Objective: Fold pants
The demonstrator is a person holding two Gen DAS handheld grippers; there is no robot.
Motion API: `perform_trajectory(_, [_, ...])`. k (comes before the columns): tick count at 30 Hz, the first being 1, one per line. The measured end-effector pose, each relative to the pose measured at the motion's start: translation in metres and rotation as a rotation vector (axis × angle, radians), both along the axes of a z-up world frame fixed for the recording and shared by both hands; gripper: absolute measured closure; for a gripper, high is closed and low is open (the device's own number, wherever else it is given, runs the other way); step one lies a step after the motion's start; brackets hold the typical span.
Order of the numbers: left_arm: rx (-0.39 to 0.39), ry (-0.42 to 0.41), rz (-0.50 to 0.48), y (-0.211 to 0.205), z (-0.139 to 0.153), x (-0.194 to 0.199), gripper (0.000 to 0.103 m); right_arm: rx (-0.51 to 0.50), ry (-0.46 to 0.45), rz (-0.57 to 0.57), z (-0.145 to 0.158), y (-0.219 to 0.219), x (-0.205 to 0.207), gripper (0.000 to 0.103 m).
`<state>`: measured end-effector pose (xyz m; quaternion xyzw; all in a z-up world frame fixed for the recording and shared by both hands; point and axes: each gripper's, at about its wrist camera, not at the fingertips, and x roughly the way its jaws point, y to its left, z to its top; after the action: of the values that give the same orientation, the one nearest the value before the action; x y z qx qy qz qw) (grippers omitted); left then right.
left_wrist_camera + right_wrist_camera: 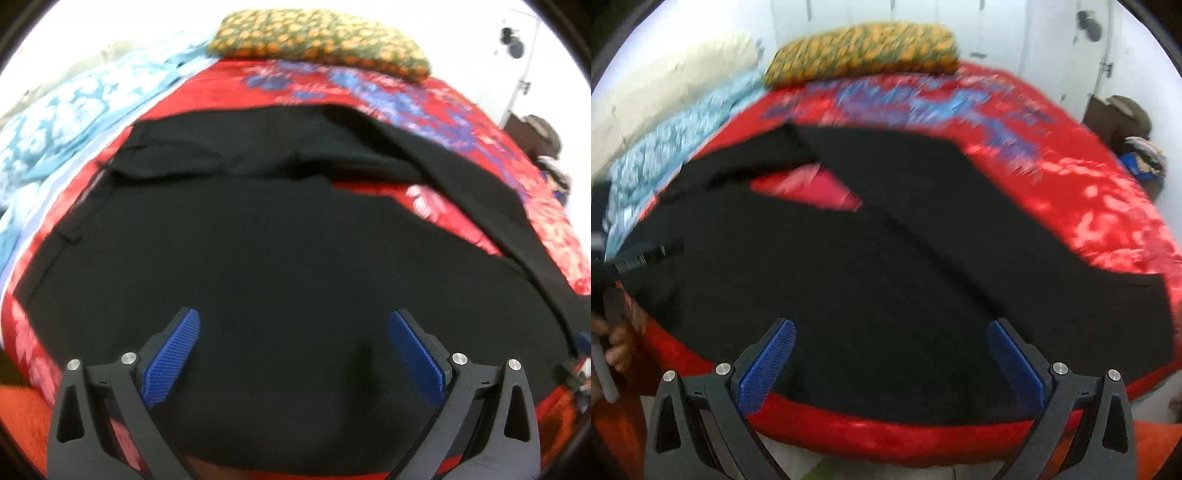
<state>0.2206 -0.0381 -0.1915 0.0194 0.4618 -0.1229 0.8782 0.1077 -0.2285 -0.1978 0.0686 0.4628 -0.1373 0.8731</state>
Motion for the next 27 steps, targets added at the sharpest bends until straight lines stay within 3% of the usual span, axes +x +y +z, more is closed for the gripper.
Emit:
perform_trajectory(2, [0.03,-0.037,0.015,0.005,0.001,0.002,0.001,-0.039,0.006,0.024,-0.012,0.01,-0.001,0.0])
perform_trajectory(5, [-0.003,0.016,0.051,0.014,-0.011,0.014,0.001,-0.098,0.006,0.01,-0.022,0.007,0.012,0.0])
perform_trajectory(7, [-0.024,0.066,0.059,0.017,-0.024,0.022,0.001,-0.057,0.091,-0.036,-0.038,-0.01,0.021,0.0])
perform_trajectory(10, [0.002,0.102,0.052,0.015,-0.037,0.025,0.001,0.036,0.004,-0.057,-0.034,-0.024,0.006,0.0])
perform_trajectory(15, [0.02,0.115,0.041,0.01,-0.038,0.026,0.0,-0.004,-0.026,0.013,-0.035,-0.021,0.001,0.0])
perform_trajectory(23, [0.076,0.125,0.039,0.005,-0.039,0.023,0.0,-0.017,-0.011,0.03,-0.038,-0.017,0.005,0.0])
perform_trajectory(27, [0.067,0.113,0.018,0.008,-0.041,0.019,0.0,-0.009,0.006,0.019,-0.037,-0.017,0.006,0.0])
